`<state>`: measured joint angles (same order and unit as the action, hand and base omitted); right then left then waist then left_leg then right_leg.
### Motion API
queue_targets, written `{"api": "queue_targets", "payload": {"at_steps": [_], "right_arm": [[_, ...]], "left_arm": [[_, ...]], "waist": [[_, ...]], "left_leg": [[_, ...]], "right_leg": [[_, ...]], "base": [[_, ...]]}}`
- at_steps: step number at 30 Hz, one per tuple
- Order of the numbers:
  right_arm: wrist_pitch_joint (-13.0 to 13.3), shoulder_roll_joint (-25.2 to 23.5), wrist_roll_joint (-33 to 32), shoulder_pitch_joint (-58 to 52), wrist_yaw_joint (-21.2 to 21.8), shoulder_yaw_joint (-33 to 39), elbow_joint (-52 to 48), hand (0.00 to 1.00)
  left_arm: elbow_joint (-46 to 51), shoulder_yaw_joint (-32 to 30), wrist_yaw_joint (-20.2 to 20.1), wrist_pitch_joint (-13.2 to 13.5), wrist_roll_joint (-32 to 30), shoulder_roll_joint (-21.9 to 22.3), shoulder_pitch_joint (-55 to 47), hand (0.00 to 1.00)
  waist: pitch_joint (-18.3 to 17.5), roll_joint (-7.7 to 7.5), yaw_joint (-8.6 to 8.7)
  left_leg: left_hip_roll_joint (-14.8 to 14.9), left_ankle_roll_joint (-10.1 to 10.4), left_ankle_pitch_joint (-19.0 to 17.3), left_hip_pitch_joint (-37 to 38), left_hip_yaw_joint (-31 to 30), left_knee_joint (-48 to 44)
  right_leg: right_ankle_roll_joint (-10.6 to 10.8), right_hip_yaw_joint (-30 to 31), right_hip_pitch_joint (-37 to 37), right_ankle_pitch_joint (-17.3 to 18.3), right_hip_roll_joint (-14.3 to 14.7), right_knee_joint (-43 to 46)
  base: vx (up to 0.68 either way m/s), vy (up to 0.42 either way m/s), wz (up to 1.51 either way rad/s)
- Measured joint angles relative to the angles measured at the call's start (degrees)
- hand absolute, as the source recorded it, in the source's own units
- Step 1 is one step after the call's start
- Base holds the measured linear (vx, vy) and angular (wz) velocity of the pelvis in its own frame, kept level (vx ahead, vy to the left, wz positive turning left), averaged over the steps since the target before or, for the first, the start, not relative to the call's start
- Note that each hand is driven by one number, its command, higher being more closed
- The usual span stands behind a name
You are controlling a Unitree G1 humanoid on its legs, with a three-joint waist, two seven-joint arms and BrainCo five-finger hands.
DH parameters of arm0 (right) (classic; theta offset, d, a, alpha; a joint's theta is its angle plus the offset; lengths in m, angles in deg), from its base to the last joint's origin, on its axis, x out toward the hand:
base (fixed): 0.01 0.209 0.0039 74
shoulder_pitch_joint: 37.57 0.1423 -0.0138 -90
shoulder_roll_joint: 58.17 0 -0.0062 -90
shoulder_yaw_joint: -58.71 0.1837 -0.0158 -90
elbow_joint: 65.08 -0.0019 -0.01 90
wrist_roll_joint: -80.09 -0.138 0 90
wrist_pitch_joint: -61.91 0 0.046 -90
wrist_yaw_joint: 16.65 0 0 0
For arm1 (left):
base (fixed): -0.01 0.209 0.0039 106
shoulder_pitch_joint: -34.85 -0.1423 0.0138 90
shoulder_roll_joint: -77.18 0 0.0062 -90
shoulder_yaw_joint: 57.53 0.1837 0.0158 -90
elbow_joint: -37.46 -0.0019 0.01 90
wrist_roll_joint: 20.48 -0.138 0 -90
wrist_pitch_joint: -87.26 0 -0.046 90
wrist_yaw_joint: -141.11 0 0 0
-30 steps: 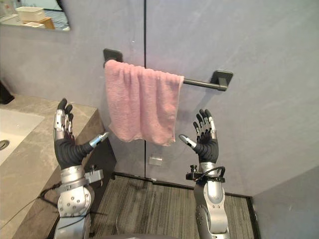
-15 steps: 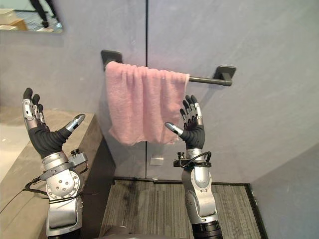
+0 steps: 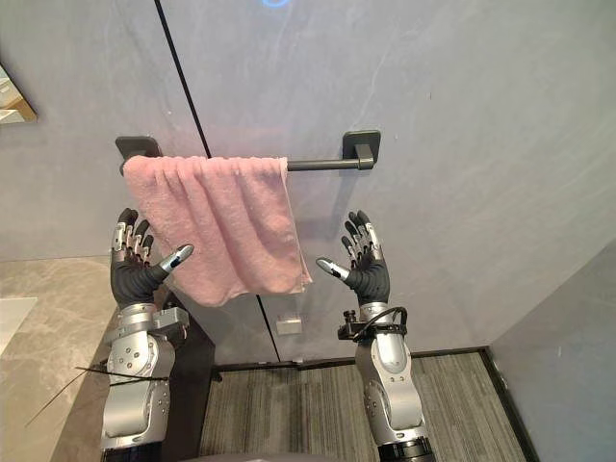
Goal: Organize washtable
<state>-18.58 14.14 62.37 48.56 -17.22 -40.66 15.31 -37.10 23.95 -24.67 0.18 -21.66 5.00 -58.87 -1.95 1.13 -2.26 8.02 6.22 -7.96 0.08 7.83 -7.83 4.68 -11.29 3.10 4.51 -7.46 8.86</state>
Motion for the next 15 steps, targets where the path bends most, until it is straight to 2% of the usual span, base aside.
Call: {"api": "queue_targets", "payload": {"at_steps": [4, 7, 11, 15], "right_arm": [[0.01, -0.13, -0.75, -0.2, 0.78, -1.04, 0.38, 0.0], [0.08, -0.22, -0.94, -0.24, 0.78, -2.33, 0.38, 0.0], [0.09, -0.77, -1.95, -0.32, 0.78, -3.68, 1.35, 0.0], [0.08, -0.74, -1.95, -0.32, 0.68, -4.56, 2.71, 0.0]], "left_arm": [[-0.93, -3.09, 3.75, -1.39, -4.17, -0.12, 0.47, 0.0], [-0.93, -4.32, 6.15, -1.49, -5.71, -0.11, 0.67, 0.0], [-0.91, -6.38, 9.19, -1.51, -6.25, 0.22, 1.29, 0.0], [-0.67, -7.43, 10.31, -1.52, -6.7, 0.65, 1.3, 0.0]], "waist": [[-0.52, -1.17, 0.12], [-0.88, -1.66, 0.11], [-0.96, -1.8, 0.02], [-0.95, -1.79, 0.02]], "left_leg": [[-0.2, -0.08, 1.15, 0.39, 0.07, 2.31], [-0.89, -0.57, 1.81, 0.77, -0.06, 3.65], [-1.62, -0.88, 2.7, 1.27, -0.12, 5.35], [-1.71, -0.91, 3.34, 1.77, -0.14, 6.78]], "right_leg": [[0.04, -0.24, -1.35, -2.23, 0.52, -4.3], [0.37, -0.65, -2.71, -3.7, 0.6, -7.34], [0.46, -0.99, -3.94, -5.25, 0.39, -10.29], [0.43, -1.03, -3.94, -5.33, 0.45, -10.52]], "base": [[0.0, 0.0, 0.0], [0.01, 0.02, 0.06], [0.0, 0.021, 0.03], [0.0, 0.0, 0.0]]}}
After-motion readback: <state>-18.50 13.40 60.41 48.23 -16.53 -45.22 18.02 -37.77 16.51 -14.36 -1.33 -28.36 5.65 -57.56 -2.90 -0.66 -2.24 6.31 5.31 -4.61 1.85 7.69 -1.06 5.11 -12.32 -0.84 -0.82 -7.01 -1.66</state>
